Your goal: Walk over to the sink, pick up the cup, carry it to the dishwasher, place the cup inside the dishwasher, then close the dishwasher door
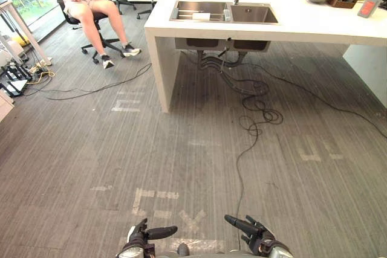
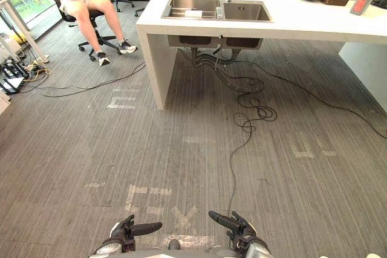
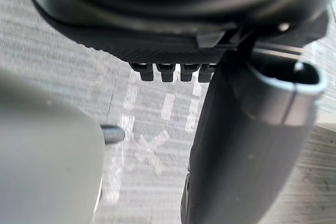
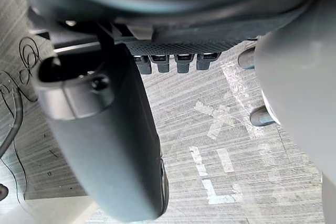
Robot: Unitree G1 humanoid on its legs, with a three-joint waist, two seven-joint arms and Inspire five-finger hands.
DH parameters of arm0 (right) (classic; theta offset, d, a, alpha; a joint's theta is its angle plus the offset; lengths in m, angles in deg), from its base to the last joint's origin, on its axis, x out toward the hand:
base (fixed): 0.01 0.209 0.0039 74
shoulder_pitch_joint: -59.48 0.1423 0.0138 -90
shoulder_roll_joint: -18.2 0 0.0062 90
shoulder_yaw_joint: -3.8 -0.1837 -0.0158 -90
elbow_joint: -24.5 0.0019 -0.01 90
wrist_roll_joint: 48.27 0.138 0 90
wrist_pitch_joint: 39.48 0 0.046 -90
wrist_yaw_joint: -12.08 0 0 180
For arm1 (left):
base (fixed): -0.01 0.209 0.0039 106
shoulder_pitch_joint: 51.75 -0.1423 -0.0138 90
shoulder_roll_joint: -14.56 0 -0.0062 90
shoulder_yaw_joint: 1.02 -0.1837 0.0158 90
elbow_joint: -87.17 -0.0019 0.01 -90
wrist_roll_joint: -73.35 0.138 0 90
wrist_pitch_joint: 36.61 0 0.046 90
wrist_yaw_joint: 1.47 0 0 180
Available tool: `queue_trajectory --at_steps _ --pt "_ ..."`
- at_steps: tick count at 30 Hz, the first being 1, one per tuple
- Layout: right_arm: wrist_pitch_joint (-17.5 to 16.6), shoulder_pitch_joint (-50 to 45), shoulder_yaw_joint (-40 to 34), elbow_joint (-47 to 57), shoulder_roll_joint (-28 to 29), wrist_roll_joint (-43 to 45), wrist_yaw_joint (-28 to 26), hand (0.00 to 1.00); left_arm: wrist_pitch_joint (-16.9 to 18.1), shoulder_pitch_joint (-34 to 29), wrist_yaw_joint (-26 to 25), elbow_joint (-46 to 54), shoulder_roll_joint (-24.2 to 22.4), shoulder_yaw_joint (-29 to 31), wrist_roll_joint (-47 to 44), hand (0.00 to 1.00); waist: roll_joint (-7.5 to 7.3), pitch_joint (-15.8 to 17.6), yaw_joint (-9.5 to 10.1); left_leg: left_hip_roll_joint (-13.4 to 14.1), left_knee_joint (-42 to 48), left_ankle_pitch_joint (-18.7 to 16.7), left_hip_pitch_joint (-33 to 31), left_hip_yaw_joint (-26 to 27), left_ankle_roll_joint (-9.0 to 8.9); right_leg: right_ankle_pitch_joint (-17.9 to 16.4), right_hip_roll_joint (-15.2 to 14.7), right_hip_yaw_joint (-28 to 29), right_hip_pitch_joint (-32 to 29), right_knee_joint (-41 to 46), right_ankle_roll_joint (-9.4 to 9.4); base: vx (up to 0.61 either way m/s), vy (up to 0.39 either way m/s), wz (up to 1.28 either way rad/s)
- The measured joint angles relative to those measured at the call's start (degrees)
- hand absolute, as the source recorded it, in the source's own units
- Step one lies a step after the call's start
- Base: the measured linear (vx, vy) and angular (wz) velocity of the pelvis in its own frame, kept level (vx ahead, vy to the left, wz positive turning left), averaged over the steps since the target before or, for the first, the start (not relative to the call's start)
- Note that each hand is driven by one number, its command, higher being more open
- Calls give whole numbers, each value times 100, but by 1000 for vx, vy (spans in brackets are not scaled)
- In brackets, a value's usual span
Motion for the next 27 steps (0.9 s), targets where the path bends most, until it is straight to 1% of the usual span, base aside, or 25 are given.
queue_trajectory --at_steps 2,6,9,10,11,12,13,14,15,16,17,18,19,20,21,22,23,24,25,26,27 --pt "-13 15 0 -10 1 0 3 100 -41 -1 132 -18 17 13 -138 100 -2 1 -1 6 -1 -4 20 87 6 20 8 79 0 0 -1 -2 5 -16" --pt "-16 26 10 -17 -4 -17 9 100 -39 34 222 -22 27 1 -126 100 -2 1 -2 19 -1 -30 55 203 43 32 22 159 -2 6 6 -13 2 -15" --pt "-13 71 29 -13 -48 -9 44 100 -41 42 246 19 55 -61 -159 100 -3 2 2 16 1 -98 59 250 134 -67 4 163 -77 158 61 -18 7 -7" --pt "-11 113 34 18 -49 6 82 100 -59 43 256 63 121 -116 -244 100 -18 4 12 -12 7 -136 34 329 224 -271 -83 145 -293 540 157 -18 23 -6" --pt "-11 127 38 55 -48 38 118 100 -70 44 264 106 151 -172 -315 100 -60 24 10 -41 12 -169 28 393 280 -402 -164 131 -423 792 272 -4 45 6" --pt "-10 131 29 145 -67 196 185 100 -117 53 261 278 187 -264 -506 100 -87 32 -17 -72 19 -212 16 492 361 -554 -308 64 -671 1359 399 36 55 9" --pt "-8 224 11 227 -97 242 263 100 -125 139 231 418 134 -268 -697 100 -33 78 10 -118 95 -197 -36 521 491 -578 -471 58 -1197 2375 399 45 67 12" --pt "-9 273 17 274 -84 285 281 100 -127 196 216 479 133 -273 -744 100 -80 134 5 -151 200 -189 -82 522 508 -552 -582 58 -1482 2954 382 37 68 7" --pt "-30 363 7 375 -59 400 310 100 -123 338 196 546 144 -278 -826 100 -215 286 0 -235 506 -307 -103 510 635 -354 -828 98 -1935 3969 370 21 74 12" --pt "-42 468 4 416 -81 450 326 100 -139 458 169 551 113 -263 -948 100 -230 461 0 -231 821 -519 -73 499 694 -230 -948 132 -2247 4709 309 17 71 11" --pt "-44 476 5 449 -105 453 322 100 -178 503 149 561 78 -262 -1023 100 -217 514 0 -202 968 -643 -72 491 722 -277 -973 125 -2368 4890 291 29 92 5" --pt "-47 469 7 517 -138 457 307 100 -256 512 111 627 20 -265 -1168 100 -200 548 -4 -162 1173 -815 -67 484 727 -334 -969 80 -2523 4818 273 50 102 7" --pt "-50 408 6 561 -140 466 307 100 -331 496 110 655 -13 -277 -1237 100 -204 566 -17 -162 1176 -878 34 451 682 -338 -947 -16 -2520 4273 301 99 108 9" --pt "-49 370 7 569 -140 479 306 100 -362 494 114 656 -30 -280 -1254 100 -202 566 -24 -158 1167 -906 56 430 698 -315 -911 -41 -2495 3810 335 148 78 18" --pt "-19 265 11 577 -119 485 301 100 -390 496 125 655 -34 -291 -1248 100 -199 575 -32 -158 1137 -941 53 373 681 -108 -729 -24 -2449 2363 407 185 45 20" --pt "-12 160 10 576 -102 485 296 100 -391 487 126 651 -36 -297 -1239 100 -205 593 -41 -170 1139 -966 50 341 652 157 -640 22 -2397 1489 463 173 18 20" --pt "-11 86 7 576 -91 485 295 100 -390 474 125 651 -35 -296 -1238 100 -227 607 -39 -202 1143 -982 58 317 615 291 -609 63 -2367 1037 486 180 -15 25" --pt "16 -52 -40 580 -83 534 278 100 -391 466 116 634 -28 -296 -1238 100 -261 667 -71 -280 1191 -1077 109 220 585 439 -610 153 -2278 487 504 147 -35 28" --pt "35 -90 -136 584 -103 611 257 100 -391 456 101 633 -30 -295 -1241 100 -261 688 -113 -312 1225 -1135 128 163 585 463 -634 174 -2269 368 481 209 -74 42" --pt "38 -134 -252 579 -142 621 260 100 -390 450 70 633 -30 -294 -1244 100 -261 733 -173 -345 1300 -1291 186 71 586 482 -642 194 -2216 312 451 259 -111 35" --pt "45 -193 -319 570 -140 630 242 100 -381 452 65 644 -13 -294 -1245 100 -263 731 -174 -339 1392 -1470 186 -4 545 546 -604 225 -2224 381 338 370 -158 31"
